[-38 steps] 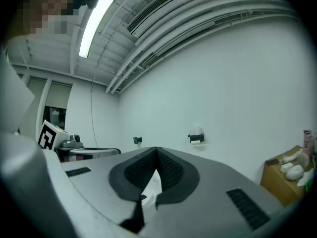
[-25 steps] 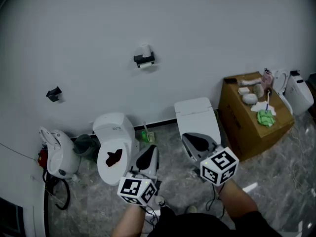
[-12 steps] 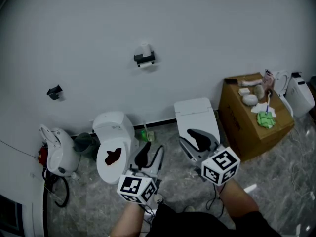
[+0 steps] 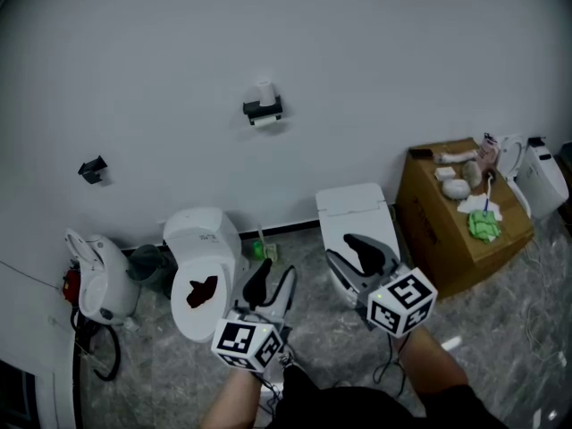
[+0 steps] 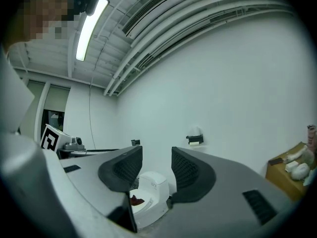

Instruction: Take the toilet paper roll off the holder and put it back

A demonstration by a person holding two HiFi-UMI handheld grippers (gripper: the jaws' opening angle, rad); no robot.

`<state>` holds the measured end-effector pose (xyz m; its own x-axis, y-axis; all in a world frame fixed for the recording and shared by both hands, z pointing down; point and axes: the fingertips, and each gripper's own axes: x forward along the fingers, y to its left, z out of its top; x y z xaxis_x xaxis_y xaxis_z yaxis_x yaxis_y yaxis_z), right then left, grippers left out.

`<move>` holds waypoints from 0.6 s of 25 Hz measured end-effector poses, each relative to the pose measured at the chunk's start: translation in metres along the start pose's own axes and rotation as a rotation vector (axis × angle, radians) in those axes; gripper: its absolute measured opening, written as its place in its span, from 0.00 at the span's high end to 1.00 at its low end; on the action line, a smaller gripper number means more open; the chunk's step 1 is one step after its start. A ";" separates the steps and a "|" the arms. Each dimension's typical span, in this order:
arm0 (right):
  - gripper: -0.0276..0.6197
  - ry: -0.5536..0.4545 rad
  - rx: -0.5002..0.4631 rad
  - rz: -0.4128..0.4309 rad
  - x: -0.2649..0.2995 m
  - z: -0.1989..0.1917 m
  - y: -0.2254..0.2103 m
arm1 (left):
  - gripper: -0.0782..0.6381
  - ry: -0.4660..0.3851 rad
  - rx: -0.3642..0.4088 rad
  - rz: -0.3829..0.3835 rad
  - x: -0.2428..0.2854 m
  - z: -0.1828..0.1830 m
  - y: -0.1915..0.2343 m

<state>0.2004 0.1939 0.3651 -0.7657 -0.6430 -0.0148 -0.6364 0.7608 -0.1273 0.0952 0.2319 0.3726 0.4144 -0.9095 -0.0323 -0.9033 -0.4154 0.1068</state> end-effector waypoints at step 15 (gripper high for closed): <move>0.67 0.019 0.030 -0.047 0.180 0.004 -0.031 | 0.63 -0.008 -0.026 -0.037 0.079 0.017 0.168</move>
<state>0.0829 0.0543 0.3628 -0.7369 -0.6759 0.0111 -0.6688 0.7266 -0.1575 -0.0252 0.0900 0.3710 0.4464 -0.8937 -0.0451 -0.8842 -0.4483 0.1313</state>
